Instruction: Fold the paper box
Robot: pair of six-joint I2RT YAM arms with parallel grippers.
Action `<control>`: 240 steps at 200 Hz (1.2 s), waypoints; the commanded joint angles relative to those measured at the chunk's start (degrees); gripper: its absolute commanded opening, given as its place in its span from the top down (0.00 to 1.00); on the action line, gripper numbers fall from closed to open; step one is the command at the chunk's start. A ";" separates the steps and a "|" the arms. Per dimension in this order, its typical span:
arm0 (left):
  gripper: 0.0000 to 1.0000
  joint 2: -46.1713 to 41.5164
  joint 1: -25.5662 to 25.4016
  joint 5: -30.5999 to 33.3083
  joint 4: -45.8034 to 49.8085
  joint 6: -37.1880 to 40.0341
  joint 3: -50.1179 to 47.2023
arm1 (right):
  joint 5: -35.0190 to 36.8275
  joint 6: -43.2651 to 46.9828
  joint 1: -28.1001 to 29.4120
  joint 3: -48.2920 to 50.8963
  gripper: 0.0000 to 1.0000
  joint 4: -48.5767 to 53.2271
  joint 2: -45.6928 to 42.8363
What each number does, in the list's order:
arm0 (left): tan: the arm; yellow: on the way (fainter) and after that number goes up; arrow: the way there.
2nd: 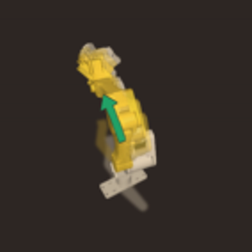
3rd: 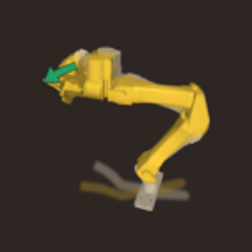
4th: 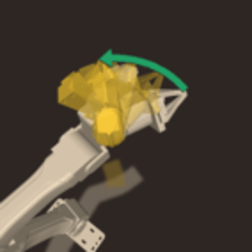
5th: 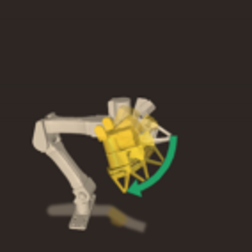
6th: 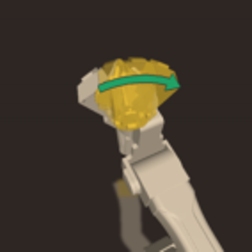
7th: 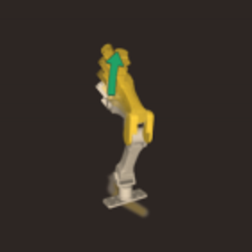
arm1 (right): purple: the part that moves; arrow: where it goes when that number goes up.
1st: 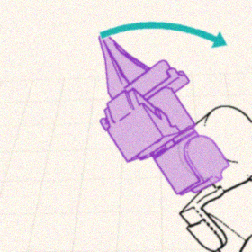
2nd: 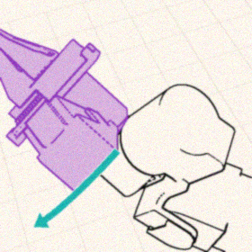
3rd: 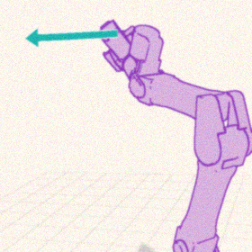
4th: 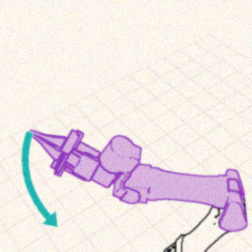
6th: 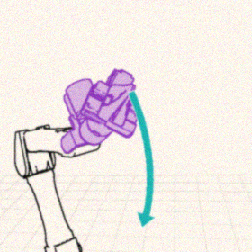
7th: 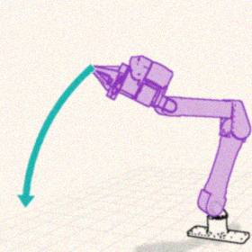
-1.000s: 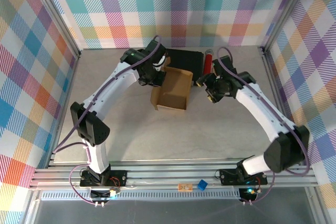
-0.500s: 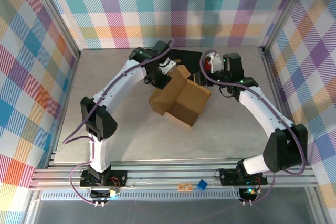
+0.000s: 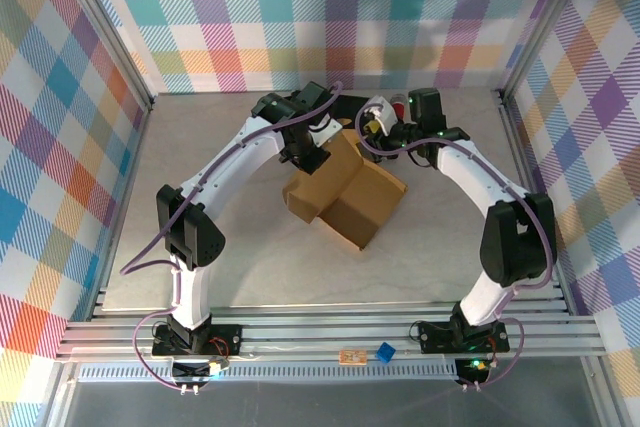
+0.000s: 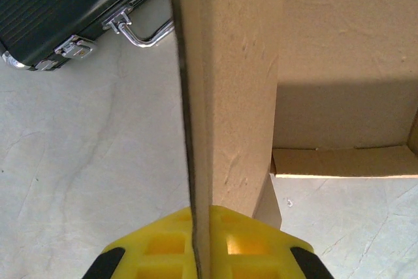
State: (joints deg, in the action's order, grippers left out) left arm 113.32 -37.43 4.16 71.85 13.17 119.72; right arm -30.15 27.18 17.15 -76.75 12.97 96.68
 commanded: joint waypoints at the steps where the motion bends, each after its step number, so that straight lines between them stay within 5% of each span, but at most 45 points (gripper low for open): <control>1: 1.00 -1.77 -0.54 0.77 -0.03 1.32 -0.72 | -1.81 3.47 1.47 -2.63 0.50 0.80 1.63; 51: 1.00 -1.39 -0.71 0.99 -0.56 1.54 -0.59 | 1.47 3.67 3.51 -3.46 0.69 -0.54 3.13; 80: 1.00 -1.51 -0.71 2.66 -1.40 -0.04 -0.07 | 3.89 2.85 4.25 -3.13 0.93 -1.73 3.11; 92: 0.87 -1.84 -0.71 3.52 -2.16 -1.96 0.56 | 5.40 1.95 4.41 -1.79 1.00 -3.38 2.30; 126: 0.47 -3.74 -0.18 10.62 -2.81 -18.88 6.85 | 12.37 -6.67 4.47 6.30 1.00 -15.45 -1.85; 139: 0.43 -5.45 2.20 10.22 -2.35 -28.51 9.45 | 15.28 -12.31 4.45 9.81 1.00 -21.49 -3.36; 167: 0.40 -14.62 11.49 -1.79 -10.24 -44.17 0.19 | 18.23 -21.00 4.65 14.91 1.00 -29.93 -4.65; 200: 0.40 -20.64 18.39 -10.73 -14.47 -38.24 -12.33 | 20.27 -24.10 4.65 17.11 1.00 -32.64 -5.07; 240: 0.39 -19.65 19.94 -15.24 -14.64 -30.66 -21.68 | 19.87 -23.96 4.64 19.03 1.00 -33.56 -6.19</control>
State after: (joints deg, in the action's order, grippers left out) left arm 91.05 -17.63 -4.80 58.33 -21.52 102.72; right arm -10.46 5.06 21.45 -58.92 -16.40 93.10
